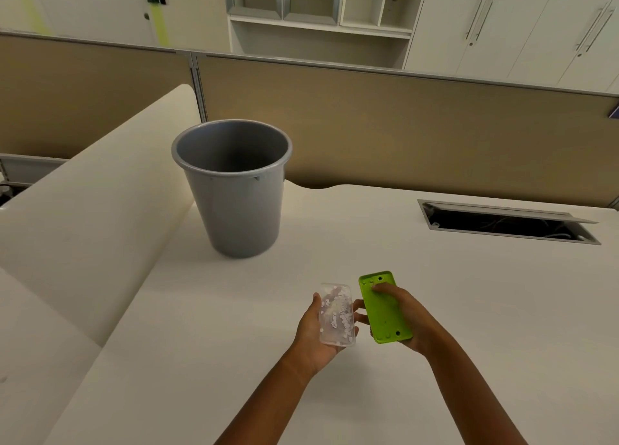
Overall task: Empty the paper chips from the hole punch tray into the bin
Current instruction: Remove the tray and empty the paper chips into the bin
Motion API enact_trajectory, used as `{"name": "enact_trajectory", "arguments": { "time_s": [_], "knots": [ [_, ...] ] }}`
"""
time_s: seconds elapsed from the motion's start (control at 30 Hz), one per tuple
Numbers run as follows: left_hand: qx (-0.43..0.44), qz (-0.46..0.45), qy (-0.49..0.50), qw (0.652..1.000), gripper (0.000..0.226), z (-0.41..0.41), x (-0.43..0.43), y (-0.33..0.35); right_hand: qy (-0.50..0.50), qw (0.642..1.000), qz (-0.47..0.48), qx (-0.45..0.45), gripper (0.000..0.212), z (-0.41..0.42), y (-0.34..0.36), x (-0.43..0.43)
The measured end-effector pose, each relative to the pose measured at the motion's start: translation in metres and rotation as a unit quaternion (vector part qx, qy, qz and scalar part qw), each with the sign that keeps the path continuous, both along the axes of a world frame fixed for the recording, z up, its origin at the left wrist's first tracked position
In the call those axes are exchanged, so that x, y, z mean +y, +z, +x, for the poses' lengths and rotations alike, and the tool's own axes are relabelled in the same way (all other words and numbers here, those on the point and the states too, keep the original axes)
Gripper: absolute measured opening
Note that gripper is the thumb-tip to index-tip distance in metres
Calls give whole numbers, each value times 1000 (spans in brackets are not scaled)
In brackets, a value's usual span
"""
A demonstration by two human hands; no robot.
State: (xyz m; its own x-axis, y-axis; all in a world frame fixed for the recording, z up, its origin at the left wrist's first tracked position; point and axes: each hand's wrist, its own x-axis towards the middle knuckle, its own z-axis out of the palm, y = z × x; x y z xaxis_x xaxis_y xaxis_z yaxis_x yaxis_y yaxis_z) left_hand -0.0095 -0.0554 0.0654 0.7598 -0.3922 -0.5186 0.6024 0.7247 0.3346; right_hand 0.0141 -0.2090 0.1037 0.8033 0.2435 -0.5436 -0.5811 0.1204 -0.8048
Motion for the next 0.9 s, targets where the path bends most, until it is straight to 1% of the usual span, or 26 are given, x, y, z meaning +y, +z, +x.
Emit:
{"name": "enact_trajectory", "arguments": {
  "time_s": [0.03,0.1,0.2,0.3,0.4,0.47,0.67,0.77,0.83,0.9],
  "knots": [
    [-1,-1,-2,1000,59,0,-1,0,8,1000,-17,-17,16,0,1,1],
    [-2,4,-2,1000,57,0,-1,0,23,997,-52,-49,18,0,2,2],
    [0,7,0,1000,56,0,-1,-2,28,995,-70,-65,19,1,2,3],
    [-7,-4,-5,1000,59,-1,-1,0,20,998,-45,-45,16,2,3,2],
    [-13,-6,-9,1000,60,0,-1,0,7,999,-25,-19,26,2,2,0],
    [-19,12,-11,1000,61,0,-1,-1,10,999,-39,-21,27,3,3,1],
    [-15,43,-10,999,61,0,-3,-8,14,996,-88,-19,16,4,4,3],
    [-9,42,-7,999,66,-1,-3,-8,-2,993,-117,-31,9,3,3,3],
    [1,36,-4,999,64,-2,-3,-8,-1,991,-132,-38,14,2,4,3],
    [10,36,0,999,58,-2,-3,-7,11,988,-145,-44,26,0,6,3]
  ]
}}
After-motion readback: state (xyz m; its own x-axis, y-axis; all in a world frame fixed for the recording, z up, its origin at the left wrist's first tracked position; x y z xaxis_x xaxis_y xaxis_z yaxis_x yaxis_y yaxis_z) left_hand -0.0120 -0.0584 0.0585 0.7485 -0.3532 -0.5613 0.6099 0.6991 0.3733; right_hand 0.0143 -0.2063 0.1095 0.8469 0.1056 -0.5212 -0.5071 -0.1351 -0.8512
